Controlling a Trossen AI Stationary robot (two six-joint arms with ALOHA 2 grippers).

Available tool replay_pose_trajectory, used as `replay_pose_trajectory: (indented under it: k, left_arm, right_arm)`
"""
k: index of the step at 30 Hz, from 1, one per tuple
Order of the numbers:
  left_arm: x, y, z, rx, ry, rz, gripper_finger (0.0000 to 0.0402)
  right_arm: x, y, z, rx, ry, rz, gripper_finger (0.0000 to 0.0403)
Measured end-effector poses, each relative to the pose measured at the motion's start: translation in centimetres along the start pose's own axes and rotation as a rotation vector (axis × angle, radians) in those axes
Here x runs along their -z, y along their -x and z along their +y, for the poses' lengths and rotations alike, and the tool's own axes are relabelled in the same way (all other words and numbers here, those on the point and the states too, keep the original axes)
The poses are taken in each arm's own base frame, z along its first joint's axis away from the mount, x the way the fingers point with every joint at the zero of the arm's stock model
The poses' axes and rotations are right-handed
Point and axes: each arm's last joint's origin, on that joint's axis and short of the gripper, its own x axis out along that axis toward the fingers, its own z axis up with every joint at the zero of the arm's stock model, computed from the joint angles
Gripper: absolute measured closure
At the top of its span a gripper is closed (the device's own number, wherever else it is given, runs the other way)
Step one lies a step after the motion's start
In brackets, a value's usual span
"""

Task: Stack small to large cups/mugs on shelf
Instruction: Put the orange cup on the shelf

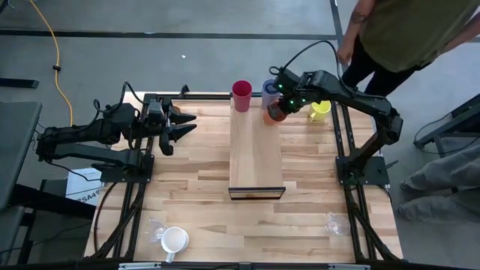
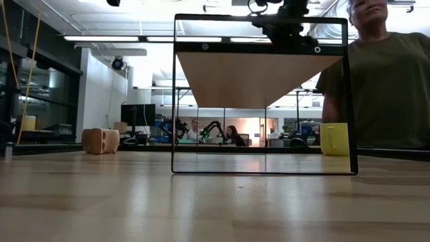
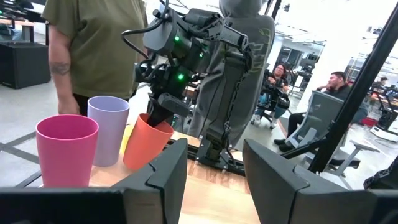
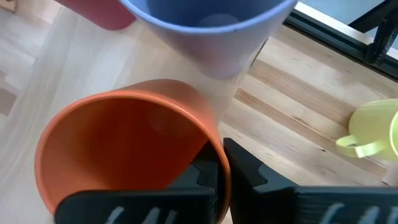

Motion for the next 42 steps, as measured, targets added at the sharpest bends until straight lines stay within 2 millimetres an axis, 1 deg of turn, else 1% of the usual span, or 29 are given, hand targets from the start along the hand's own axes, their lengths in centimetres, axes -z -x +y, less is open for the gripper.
replay_pose_trajectory:
  k: [35, 38, 42]
  left_arm:
    - [-0.01, 0.00, 0.05, -0.018, 0.000, -0.004, 0.0256]
    - [-0.01, 0.00, 0.05, -0.018, 0.000, -0.004, 0.0256]
    - [-0.01, 0.00, 0.05, -0.018, 0.000, -0.004, 0.0256]
  right_arm:
    - [-0.48, 0.02, 0.32, -0.034, 0.003, -0.049, 0.0402]
    - [-0.49, 0.02, 0.31, -0.033, 0.003, -0.049, 0.0391]
    - [-0.52, -0.17, 0.34, -0.025, 0.013, -0.047, 0.0357]
